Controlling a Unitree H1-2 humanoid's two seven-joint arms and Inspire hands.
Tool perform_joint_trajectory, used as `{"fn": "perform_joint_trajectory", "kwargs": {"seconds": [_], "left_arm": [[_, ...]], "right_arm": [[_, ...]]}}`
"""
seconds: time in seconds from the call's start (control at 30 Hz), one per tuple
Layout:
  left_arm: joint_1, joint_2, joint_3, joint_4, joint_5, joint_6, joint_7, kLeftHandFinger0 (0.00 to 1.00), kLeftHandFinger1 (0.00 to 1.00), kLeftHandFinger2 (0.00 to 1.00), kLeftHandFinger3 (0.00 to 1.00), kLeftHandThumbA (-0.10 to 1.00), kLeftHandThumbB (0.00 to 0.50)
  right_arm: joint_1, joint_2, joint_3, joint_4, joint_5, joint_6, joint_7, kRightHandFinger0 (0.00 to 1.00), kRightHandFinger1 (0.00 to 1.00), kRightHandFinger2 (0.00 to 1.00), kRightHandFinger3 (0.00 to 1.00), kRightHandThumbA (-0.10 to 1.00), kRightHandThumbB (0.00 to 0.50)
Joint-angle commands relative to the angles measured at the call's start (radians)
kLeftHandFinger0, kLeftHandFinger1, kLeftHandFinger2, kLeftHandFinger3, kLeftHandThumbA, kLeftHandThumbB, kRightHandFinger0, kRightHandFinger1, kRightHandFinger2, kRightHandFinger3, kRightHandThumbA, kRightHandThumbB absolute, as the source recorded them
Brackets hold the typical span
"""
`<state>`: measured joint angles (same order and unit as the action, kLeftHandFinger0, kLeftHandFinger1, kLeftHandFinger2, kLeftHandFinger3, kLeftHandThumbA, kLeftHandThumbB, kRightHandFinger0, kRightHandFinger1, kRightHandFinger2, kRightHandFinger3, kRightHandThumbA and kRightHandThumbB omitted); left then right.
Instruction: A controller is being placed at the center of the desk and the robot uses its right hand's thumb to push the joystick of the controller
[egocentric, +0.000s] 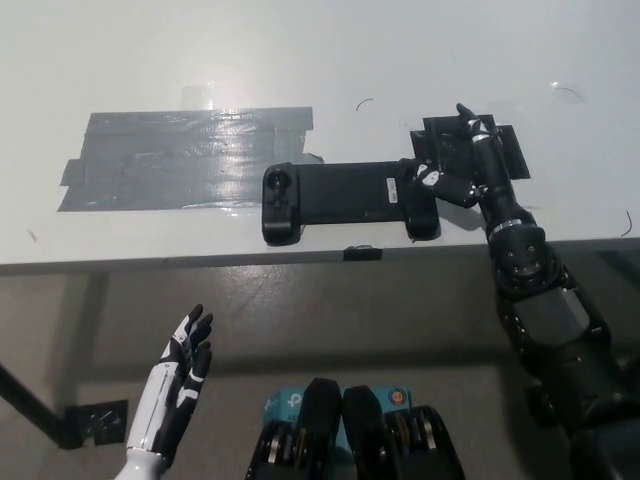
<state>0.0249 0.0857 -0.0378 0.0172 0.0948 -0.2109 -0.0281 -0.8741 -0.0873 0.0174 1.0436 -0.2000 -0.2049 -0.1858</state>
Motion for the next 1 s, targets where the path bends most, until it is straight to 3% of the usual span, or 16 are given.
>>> {"fn": "perform_joint_trajectory", "kwargs": {"seconds": [0.0, 0.27, 0.33, 0.37, 0.4, 0.47, 0.57, 0.67, 0.73, 0.9, 0.97], "left_arm": [[-0.01, 0.01, 0.001, -0.031, -0.012, -0.005, -0.012, 1.0, 1.0, 1.0, 1.0, 0.93, 0.016], [-0.013, 0.01, 0.001, -0.037, -0.015, 0.001, -0.01, 1.0, 1.0, 1.0, 1.0, 0.91, 0.011], [-0.014, 0.01, 0.001, -0.036, -0.015, -0.001, -0.01, 1.0, 1.0, 1.0, 1.0, 0.91, 0.009], [-0.014, 0.01, 0.0, -0.037, -0.014, 0.0, -0.011, 1.0, 1.0, 1.0, 1.0, 0.91, 0.008], [-0.013, 0.011, 0.0, -0.037, -0.013, -0.001, -0.011, 1.0, 1.0, 1.0, 1.0, 0.91, 0.013], [-0.015, 0.01, 0.0, -0.035, -0.016, 0.0, -0.012, 1.0, 1.0, 1.0, 1.0, 0.91, 0.016], [-0.019, 0.012, -0.001, -0.031, -0.023, -0.003, -0.017, 1.0, 1.0, 1.0, 1.0, 0.9, 0.002], [-0.022, 0.013, -0.002, -0.027, -0.018, -0.007, -0.015, 1.0, 1.0, 1.0, 1.0, 0.9, 0.008], [-0.022, 0.012, -0.003, -0.028, -0.017, -0.007, -0.014, 1.0, 1.0, 1.0, 1.0, 0.9, 0.014], [-0.028, 0.013, -0.002, -0.023, -0.012, -0.006, -0.012, 1.0, 1.0, 1.0, 1.0, 0.9, 0.008], [-0.029, 0.013, -0.003, -0.023, -0.011, -0.005, -0.013, 1.0, 1.0, 1.0, 1.0, 0.9, 0.015]], "right_arm": [[-0.055, -0.028, -0.007, 0.013, 0.002, -0.082, -0.071, 1.0, 1.0, 1.0, 1.0, -0.1, 0.0], [-0.055, -0.027, -0.02, -0.011, 0.018, -0.073, -0.061, 1.0, 1.0, 1.0, 1.0, -0.1, 0.0], [-0.051, -0.027, -0.024, -0.03, 0.025, -0.069, -0.05, 1.0, 1.0, 1.0, 1.0, 0.19, 0.004], [-0.048, -0.028, -0.024, -0.042, 0.026, -0.069, -0.045, 1.0, 1.0, 1.0, 1.0, 0.49, 0.062], [-0.042, -0.03, -0.023, -0.067, 0.028, -0.071, -0.032, 1.0, 1.0, 1.0, 1.0, 0.72, 0.164], [-0.025, -0.028, -0.032, -0.143, 0.049, -0.045, 0.003, 1.0, 1.0, 1.0, 1.0, 0.98, 0.315], [0.015, -0.023, -0.033, -0.308, 0.066, -0.028, 0.039, 1.0, 1.0, 1.0, 1.0, 1.0, 0.362], [0.031, -0.029, -0.027, -0.402, 0.07, -0.044, 0.057, 1.0, 1.0, 1.0, 1.0, 1.0, 0.356], [0.045, -0.032, -0.023, -0.488, 0.086, -0.016, 0.083, 1.0, 1.0, 1.0, 1.0, 1.0, 0.418], [0.106, -0.027, -0.009, -0.735, 0.101, 0.052, 0.12, 1.0, 1.0, 1.0, 1.0, 1.0, 0.393], [0.149, -0.024, -0.006, -0.823, 0.109, 0.086, 0.132, 1.0, 1.0, 1.0, 1.0, 1.0, 0.418]]}}
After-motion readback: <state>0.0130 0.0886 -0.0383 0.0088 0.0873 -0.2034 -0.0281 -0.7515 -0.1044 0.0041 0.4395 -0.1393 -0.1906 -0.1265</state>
